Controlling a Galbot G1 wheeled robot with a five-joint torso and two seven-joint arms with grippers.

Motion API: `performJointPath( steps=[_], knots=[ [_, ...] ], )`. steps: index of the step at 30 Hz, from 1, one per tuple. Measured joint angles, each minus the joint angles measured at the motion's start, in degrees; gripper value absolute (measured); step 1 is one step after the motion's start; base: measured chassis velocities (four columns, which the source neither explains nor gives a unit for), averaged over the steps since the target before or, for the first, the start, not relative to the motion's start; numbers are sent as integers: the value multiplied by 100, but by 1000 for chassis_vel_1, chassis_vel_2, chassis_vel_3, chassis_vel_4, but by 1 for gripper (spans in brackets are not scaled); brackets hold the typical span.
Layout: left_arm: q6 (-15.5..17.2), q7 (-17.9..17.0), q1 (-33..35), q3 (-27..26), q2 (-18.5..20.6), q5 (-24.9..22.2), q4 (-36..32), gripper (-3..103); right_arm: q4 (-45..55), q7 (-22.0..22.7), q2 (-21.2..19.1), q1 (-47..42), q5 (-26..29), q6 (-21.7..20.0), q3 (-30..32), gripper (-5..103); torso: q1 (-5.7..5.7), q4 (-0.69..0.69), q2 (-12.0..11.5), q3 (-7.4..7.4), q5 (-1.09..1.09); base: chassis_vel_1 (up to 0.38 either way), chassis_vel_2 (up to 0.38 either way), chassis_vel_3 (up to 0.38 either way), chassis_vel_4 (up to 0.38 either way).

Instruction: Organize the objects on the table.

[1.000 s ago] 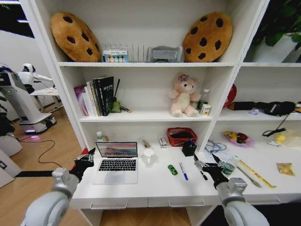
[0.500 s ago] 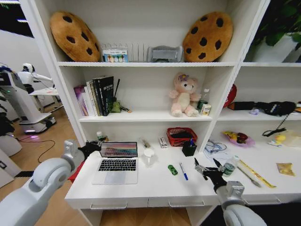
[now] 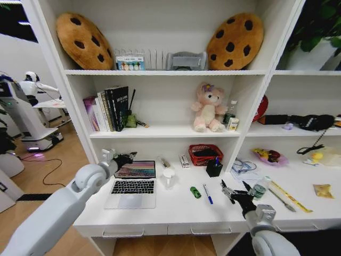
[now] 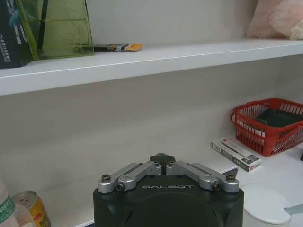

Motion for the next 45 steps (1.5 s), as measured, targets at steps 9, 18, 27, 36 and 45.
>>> performJointPath(
  steps=[9,18,27,36,45],
  knots=[
    [256,-576,-362,108,-334,-385,162,0,-188,175,-6,43,9,106,-23,100,0,1,0,-1,0,0,0,0,0],
    [255,-501,-253,76,-314,-145,251,0,-220,303,-25,130,78,106,-60,100,0,0,0,-1,-1,0,0,0,0],
    [248,-448,48,-192,-124,-168,97,0,-222,304,-39,144,76,106,-80,100,-1,1,0,-1,-1,0,0,0,0],
    [239,-263,975,-936,195,-124,-367,0,-304,419,-74,331,10,72,-389,100,-1,1,1,-1,-2,0,0,0,0],
    [234,-70,2411,-2052,430,40,-1312,0,-411,534,-94,573,-60,-36,-819,100,-1,1,1,-1,-1,0,0,0,0]
  ],
)
